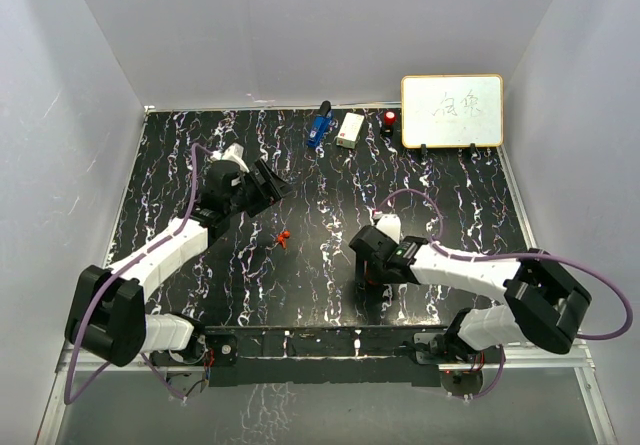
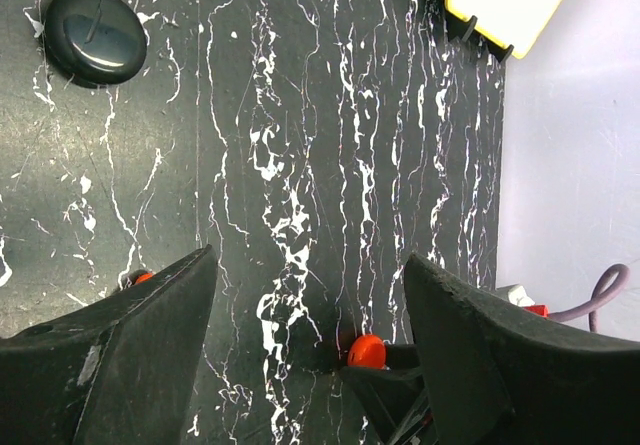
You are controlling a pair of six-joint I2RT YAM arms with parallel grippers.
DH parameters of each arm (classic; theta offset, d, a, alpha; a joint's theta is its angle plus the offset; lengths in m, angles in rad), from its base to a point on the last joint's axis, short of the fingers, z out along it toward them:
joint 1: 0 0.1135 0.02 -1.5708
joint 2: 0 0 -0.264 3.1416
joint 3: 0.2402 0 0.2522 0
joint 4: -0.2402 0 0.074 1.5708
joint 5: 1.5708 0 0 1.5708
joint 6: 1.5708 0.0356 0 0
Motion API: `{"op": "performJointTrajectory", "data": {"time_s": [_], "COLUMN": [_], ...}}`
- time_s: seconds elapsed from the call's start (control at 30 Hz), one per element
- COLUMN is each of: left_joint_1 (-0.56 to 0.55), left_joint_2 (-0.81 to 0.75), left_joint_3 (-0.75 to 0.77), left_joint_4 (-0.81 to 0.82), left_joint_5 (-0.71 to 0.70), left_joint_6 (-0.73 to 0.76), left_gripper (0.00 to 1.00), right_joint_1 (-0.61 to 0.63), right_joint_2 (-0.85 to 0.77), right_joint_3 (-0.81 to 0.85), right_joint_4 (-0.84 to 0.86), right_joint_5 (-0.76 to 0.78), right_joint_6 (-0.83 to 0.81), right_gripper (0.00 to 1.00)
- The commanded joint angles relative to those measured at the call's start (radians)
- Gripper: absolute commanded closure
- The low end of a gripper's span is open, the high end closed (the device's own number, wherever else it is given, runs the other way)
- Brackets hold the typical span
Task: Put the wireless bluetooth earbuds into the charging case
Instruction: Pick up the charging case at the center of the board.
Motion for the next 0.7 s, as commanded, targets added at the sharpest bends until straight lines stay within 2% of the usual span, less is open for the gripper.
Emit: {"op": "performJointTrajectory", "data": {"time_s": [0.0,0.33,0.67], "left_joint_1": [-0.007,-0.007,-0.007], "left_joint_2": [-0.064,-0.084,-0.138], "left_joint_3": [-0.005,-0.037,-0.07], "left_joint_4": [-0.002,0.0,-0.033], "left_joint_5": [-0.002,0.018,0.031], "left_joint_6": [0.001,0.0,0.011], "left_gripper": [0.26,0.26,0.26], "right_joint_1": [0.014,0.036,0.036], "right_joint_2": [0.034,0.12,0.36], "right_joint_3": [0.031,0.093,0.31], "right_joint_4": [0.049,0.076,0.221], "right_joint_5": [0.013,0.044,0.05], "right_joint_6": [0.011,-0.006,-0.15], "right_gripper": [0.37,0.62,0.63]}}
